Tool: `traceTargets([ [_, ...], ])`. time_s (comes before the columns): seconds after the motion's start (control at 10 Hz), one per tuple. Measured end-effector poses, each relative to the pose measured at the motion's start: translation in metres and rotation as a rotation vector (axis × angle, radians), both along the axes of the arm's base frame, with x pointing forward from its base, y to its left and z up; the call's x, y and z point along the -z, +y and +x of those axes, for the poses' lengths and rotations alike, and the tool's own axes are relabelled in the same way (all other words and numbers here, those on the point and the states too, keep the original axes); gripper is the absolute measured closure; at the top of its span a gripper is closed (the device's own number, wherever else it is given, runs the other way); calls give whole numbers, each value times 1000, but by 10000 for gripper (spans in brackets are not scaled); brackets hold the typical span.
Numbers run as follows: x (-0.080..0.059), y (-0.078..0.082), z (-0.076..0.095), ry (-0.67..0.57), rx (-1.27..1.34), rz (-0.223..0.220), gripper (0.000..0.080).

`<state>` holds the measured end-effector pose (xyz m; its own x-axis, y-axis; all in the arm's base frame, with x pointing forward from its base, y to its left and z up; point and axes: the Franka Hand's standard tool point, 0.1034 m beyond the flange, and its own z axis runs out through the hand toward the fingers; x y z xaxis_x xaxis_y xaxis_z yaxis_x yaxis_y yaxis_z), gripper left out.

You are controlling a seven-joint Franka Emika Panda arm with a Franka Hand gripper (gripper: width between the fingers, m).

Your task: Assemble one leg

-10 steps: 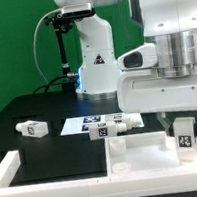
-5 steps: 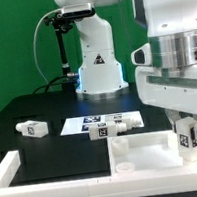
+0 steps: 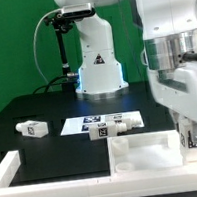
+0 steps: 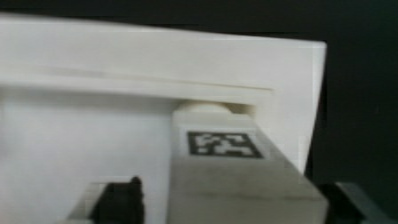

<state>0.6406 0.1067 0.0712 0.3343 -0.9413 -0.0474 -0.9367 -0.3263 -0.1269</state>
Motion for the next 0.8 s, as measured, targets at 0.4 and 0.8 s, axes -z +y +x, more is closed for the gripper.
traceTargets([
  [0.4, -1, -2, 3, -51, -514, -53, 153],
  [0.8, -3, 2, 5, -73, -1124, -162, 150],
])
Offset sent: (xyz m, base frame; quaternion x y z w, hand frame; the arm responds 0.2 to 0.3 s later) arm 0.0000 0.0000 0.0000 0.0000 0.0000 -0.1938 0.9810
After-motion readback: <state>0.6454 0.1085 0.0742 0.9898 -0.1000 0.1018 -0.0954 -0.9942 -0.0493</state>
